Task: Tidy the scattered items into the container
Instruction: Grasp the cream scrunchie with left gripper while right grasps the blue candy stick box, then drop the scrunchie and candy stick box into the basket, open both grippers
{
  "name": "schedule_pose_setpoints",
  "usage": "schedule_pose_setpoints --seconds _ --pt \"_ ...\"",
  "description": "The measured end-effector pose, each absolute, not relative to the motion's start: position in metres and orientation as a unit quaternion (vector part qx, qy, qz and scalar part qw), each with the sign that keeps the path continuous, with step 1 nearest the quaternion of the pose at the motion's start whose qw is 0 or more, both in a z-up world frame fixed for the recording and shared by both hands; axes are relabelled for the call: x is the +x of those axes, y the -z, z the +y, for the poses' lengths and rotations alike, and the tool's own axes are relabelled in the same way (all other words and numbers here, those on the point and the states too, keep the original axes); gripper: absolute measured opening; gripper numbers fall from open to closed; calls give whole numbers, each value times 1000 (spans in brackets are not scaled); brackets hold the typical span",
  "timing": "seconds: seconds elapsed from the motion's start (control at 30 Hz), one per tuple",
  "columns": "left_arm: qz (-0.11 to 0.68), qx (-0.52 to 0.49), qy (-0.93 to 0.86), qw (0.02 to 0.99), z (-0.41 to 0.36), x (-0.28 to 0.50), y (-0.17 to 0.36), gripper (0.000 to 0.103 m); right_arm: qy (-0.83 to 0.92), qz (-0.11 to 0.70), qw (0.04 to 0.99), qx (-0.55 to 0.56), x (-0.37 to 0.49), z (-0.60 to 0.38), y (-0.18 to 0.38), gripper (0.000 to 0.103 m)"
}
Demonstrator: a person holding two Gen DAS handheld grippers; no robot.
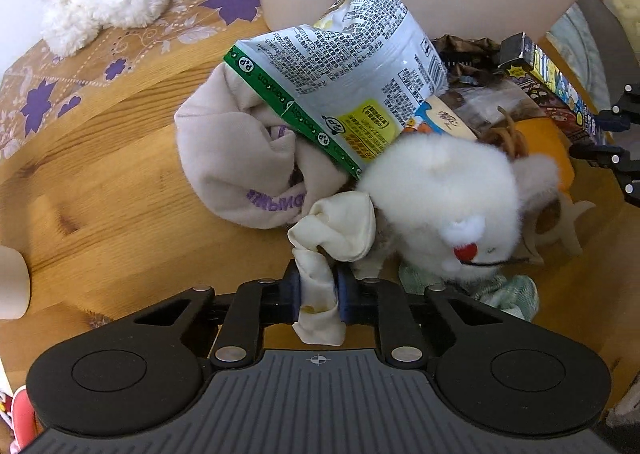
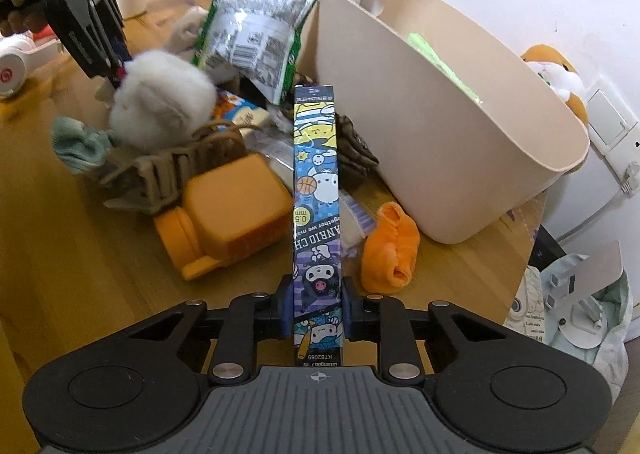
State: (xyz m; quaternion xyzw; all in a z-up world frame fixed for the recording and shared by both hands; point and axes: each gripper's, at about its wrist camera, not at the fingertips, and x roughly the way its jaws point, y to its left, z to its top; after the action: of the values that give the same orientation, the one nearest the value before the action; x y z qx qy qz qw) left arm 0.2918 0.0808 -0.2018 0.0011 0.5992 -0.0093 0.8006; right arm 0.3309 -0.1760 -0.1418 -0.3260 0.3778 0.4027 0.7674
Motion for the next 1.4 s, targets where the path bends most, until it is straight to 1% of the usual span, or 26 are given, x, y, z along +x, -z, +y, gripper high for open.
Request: schedule_pose_setpoints --seconds 0.23,0.7,0.9,1.23,1.4 --pt "583 -11 9 812 90 282 186 14 -405 363 780 -309 325 -190 128 22" --pt "549 -10 31 835 95 263 145 10 -404 298 819 -278 341 -193 74 22" --pt "520 -12 40 853 95 264 119 9 -400 273 834 -263 350 -196 54 22" --pt "452 -11 45 891 96 309 61 9 -375 243 861 -245 375 -206 29 22" --pt "433 -1 49 900 85 345 50 9 -360 239 869 -243 392 -204 22 22"
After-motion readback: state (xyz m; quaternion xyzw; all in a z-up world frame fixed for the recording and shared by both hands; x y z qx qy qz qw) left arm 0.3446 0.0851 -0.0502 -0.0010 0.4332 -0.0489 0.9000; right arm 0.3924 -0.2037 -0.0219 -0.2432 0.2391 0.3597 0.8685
